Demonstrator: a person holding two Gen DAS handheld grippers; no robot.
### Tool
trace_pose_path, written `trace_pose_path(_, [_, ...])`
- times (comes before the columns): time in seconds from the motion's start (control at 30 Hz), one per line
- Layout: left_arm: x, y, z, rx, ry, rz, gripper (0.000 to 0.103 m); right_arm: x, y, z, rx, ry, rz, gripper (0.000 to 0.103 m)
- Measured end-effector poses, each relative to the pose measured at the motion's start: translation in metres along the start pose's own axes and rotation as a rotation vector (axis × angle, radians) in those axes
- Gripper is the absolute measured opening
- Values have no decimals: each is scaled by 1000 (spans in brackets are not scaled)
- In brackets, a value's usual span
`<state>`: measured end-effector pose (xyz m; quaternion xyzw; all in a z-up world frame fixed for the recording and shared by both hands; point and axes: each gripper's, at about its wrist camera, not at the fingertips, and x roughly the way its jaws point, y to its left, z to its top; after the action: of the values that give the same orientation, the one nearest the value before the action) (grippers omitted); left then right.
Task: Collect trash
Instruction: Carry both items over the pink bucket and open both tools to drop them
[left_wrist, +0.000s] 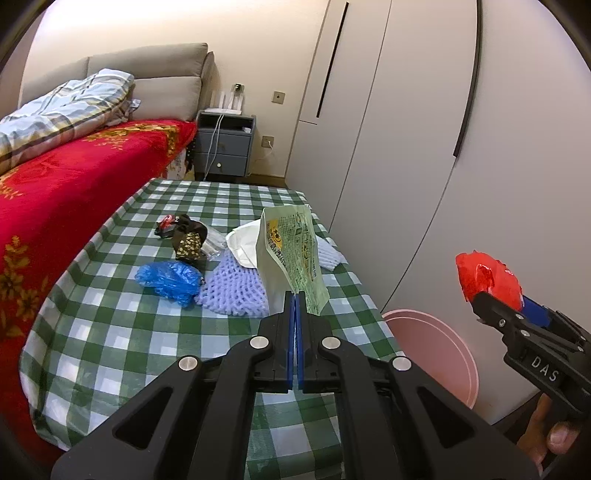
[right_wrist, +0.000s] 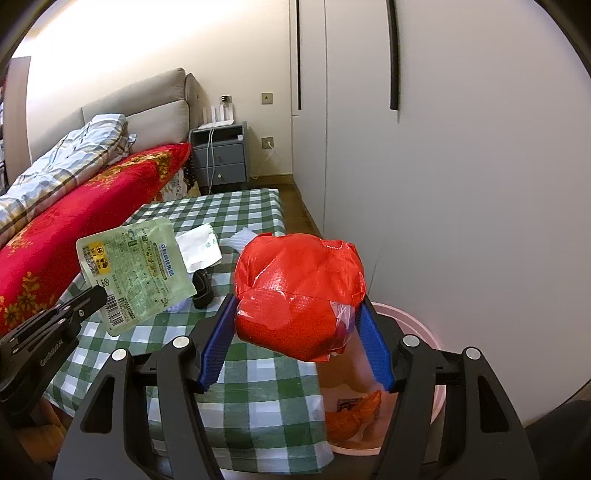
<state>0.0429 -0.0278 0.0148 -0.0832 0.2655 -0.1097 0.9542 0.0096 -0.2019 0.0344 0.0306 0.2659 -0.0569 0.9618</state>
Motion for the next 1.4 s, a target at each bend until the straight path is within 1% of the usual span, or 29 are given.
trace_pose_path(0.13, [3,-4,-1,4,5,-13,0,-1,-8,0,6,1,-21,63])
trace_pose_path(0.37, [8,-15,-2,12,9,-49,0,0,-29,0,59,11,-70,63])
trace_pose_path(0.83, [22,-50,-5,66,25,-113,0,11,-55,-2,120,16,-176,63])
trace_pose_path(1.13, [43,-72,-7,123,38,-153,0,22,-70,-5,156,27,-225,63])
trace_pose_path(1.4, [70,-100,-12,169,66,-212,0,27,-88,-9,206,39,-263,63])
